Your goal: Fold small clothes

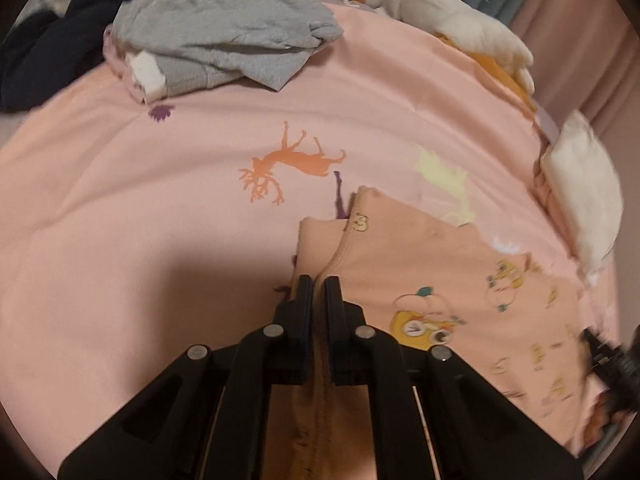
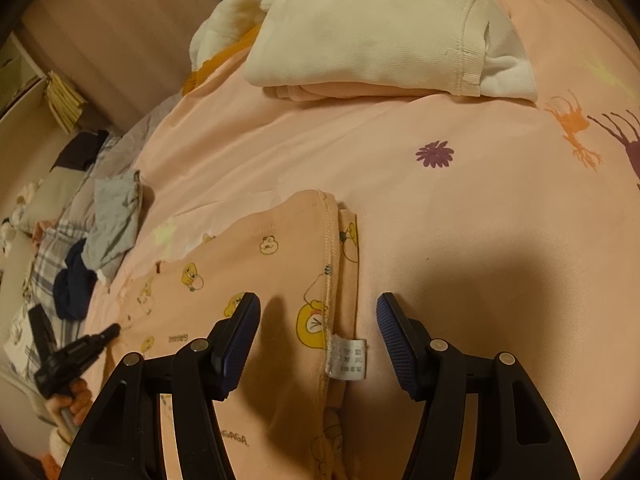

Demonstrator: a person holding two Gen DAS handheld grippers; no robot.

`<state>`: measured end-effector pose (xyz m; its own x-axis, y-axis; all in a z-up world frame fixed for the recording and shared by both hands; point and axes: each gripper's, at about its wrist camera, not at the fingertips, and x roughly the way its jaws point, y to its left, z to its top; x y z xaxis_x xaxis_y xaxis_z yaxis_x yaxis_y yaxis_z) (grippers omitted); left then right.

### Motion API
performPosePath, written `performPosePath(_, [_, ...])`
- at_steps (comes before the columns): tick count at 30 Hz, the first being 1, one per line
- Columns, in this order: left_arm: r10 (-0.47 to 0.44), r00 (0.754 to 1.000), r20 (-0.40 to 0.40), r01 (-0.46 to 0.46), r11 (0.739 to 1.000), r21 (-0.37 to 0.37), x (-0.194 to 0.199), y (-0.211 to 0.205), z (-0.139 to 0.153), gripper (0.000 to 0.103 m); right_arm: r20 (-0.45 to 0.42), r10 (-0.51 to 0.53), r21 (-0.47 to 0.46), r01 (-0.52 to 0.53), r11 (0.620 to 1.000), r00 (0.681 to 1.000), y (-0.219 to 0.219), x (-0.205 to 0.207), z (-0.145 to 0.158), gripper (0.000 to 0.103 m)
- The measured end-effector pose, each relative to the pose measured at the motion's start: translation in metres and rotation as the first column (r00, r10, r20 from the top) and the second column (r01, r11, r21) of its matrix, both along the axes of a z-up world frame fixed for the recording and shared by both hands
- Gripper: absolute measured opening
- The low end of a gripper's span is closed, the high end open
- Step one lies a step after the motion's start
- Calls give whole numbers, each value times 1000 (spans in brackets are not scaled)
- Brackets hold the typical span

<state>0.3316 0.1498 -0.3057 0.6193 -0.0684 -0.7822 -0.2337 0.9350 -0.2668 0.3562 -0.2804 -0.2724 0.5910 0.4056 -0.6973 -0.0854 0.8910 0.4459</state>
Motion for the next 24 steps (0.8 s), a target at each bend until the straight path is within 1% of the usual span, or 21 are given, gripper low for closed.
performPosePath(1, [5, 1000, -3, -5, 1000, 17, -1, 1, -2, 7, 3, 6, 6, -6, 1000, 1000, 0, -1, 1, 62])
performPosePath(4, [32, 999, -10, -32, 999, -39, -7, 13, -2, 7, 31, 34, 38, -35, 999, 999, 0, -6, 9, 62])
performPosePath(5, [56, 998, -25, -57, 998, -21, -10, 16, -1, 5, 41, 38, 39, -40, 998, 998, 1, -8, 12, 62])
performPosePath(6, [81, 996, -36, -80, 997, 21, -13, 18, 1, 2, 53, 36, 27, -37, 999, 998, 2, -10, 16, 62])
performPosePath(7, [86, 996, -33, -83, 995, 62, -20, 20, 4, 2, 56, 33, 14, -34, 999, 998, 4, -12, 18, 62])
performPosePath(8, [83, 996, -33, -80, 994, 68, -28, 20, 8, 2, 50, 32, 0, -32, 999, 998, 6, -13, 19, 62])
performPosePath(9, [71, 997, -32, -70, 997, 38, -39, 21, 13, 5, 41, 32, -1, -32, 999, 999, 7, -13, 20, 62])
performPosePath(10, [54, 998, -23, -55, 998, -25, -53, 23, 19, 7, 24, 33, 11, -33, 999, 999, 8, -16, 23, 62])
performPosePath(11, [43, 999, -15, -44, 995, -87, -63, 23, 23, 17, 10, 32, 25, -32, 999, 999, 10, -19, 25, 62])
performPosePath(12, [39, 999, -4, -40, 987, -155, -76, 24, 27, 38, -4, 31, 44, -30, 999, 1000, 12, -26, 30, 62])
performPosePath(13, [41, 999, 8, -39, 975, -221, -90, 22, 30, 52, -7, 35, 51, -34, 998, 999, 14, -34, 33, 62])
performPosePath(14, [36, 999, 18, -29, 958, -286, -103, 20, 31, 74, -8, 41, 54, -41, 998, 999, 17, -42, 36, 65])
performPosePath(15, [21, 999, 30, -9, 934, -357, -116, 18, 30, 75, -13, 43, 57, -42, 997, 999, 19, -54, 39, 68])
performPosePath(16, [6, 999, 34, 8, 913, -408, -123, 16, 29, 75, -32, 31, 59, -29, 998, 999, 20, -68, 39, 73])
performPosePath(17, [-14, 999, 45, 34, 879, -475, -133, 13, 27, 75, -59, 10, 54, -7, 999, 998, 19, -78, 38, 73])
performPosePath(18, [-22, 998, 64, 52, 852, -521, -142, 8, 25, 78, -69, -17, 63, 21, 998, 997, 17, -97, 35, 74])
performPosePath(19, [-19, 998, 67, 53, 832, -553, -153, 2, 18, 79, -47, -27, 86, 31, 996, 999, 16, -109, 32, 74])
performPosePath(20, [-9, 999, 44, 31, 835, -550, -159, -3, 14, 80, -19, -33, 113, 35, 993, 999, 17, -118, 28, 79])
performPosePath(21, [-6, 1000, 27, 20, 839, -544, -165, -8, 8, 80, -23, -28, 115, 30, 993, 999, 20, -117, 25, 80])
performPosePath(23, [-24, 1000, 19, 31, 836, -548, -174, -18, -8, 80, -23, -5, 131, 8, 991, 1000, 25, -115, 15, 80])
performPosePath(24, [-21, 999, 27, 32, 838, -544, -179, -20, -11, 79, -38, -5, 122, 9, 992, 999, 28, -116, 10, 80])
